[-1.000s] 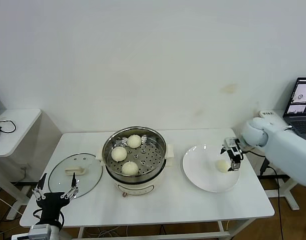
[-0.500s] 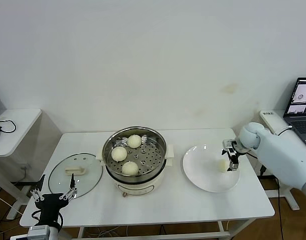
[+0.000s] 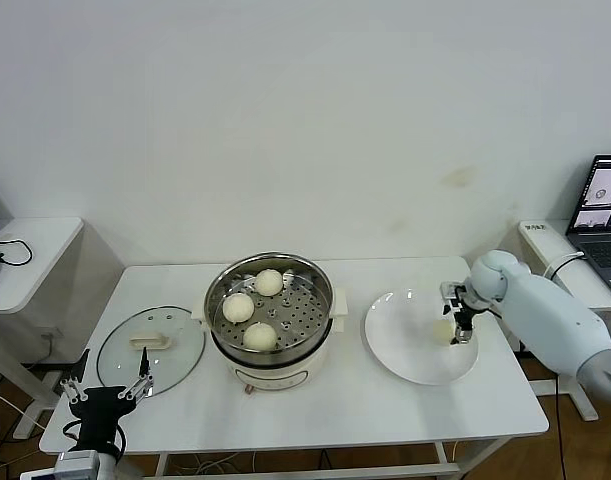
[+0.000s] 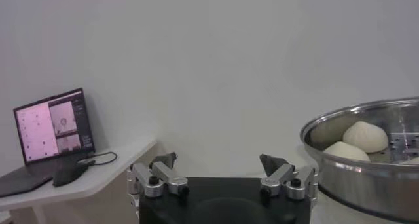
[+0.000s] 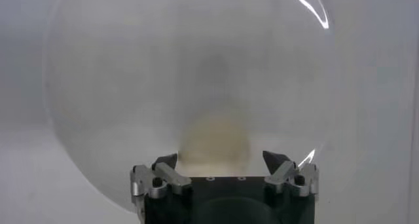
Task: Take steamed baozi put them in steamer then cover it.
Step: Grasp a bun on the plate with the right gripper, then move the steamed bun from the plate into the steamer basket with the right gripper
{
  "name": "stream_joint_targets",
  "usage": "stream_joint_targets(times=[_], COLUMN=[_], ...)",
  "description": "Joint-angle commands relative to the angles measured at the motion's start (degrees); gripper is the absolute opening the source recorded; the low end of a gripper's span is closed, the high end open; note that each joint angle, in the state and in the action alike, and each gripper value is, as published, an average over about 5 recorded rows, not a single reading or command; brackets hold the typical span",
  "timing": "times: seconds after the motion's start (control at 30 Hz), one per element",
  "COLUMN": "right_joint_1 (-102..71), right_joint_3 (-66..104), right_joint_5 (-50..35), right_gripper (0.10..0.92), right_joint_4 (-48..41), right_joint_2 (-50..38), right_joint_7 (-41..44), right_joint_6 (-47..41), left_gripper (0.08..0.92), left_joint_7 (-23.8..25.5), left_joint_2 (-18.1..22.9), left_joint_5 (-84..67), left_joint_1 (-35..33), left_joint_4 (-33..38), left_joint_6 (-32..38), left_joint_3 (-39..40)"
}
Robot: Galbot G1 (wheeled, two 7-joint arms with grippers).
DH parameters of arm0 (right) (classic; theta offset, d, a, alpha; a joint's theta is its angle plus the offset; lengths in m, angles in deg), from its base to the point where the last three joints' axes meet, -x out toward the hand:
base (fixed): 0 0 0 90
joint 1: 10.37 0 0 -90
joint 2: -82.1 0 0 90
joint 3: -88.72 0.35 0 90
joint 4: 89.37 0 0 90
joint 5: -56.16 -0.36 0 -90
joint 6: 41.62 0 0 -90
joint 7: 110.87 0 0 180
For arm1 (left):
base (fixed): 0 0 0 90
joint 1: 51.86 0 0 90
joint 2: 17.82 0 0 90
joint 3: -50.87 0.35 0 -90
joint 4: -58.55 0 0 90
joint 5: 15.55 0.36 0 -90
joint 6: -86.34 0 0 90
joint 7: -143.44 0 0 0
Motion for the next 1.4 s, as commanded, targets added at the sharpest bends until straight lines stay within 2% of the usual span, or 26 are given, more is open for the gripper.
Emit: stream_joint_targets(times=[0.03, 0.27, 0.47, 0.83, 1.13, 1.4], right_joint_1=[-0.45, 0.67, 5.05, 22.99, 41.15, 42.51], right_joint_3=[0.82, -0.03, -3.66, -16.12, -26.82, -29.93], right_joint_5=[0.75, -1.0, -4.88, -17.78, -32.25, -43.38], right_gripper=[0.731, 0.661, 0.639, 0.628, 0.637, 0.645], right_joint_4=[-2.11, -0.15, 4.03, 17.95, 21.08, 23.96], right_joint_2=[1.26, 0.4, -1.57, -4.9, 2.8, 12.99], right_joint_7=[-0.08, 0.76, 2.08, 3.39, 2.18, -2.58], right_joint_6=[-0.13, -1.02, -2.66, -8.46, -12.89, -19.86], left_gripper=[0.823, 0.823, 0.823, 0.823, 0.823, 0.823], left_joint_7=[0.01, -0.03, -0.07, -0.1, -0.08, -0.03], left_joint_2=[-0.05, 0.02, 0.13, -0.76, -1.49, -1.68], left_joint_5=[0.0, 0.02, 0.03, -0.18, -0.52, -0.67], left_joint_1=[-0.11, -0.42, -0.44, -0.48, -0.2, 0.31], left_joint_4=[0.11, 0.72, 1.15, 2.58, 2.83, 2.56], left_joint_6=[0.03, 0.02, 0.03, -0.27, -0.56, -0.71], left_joint_3=[-0.02, -0.11, -0.08, -0.39, -0.36, -0.33])
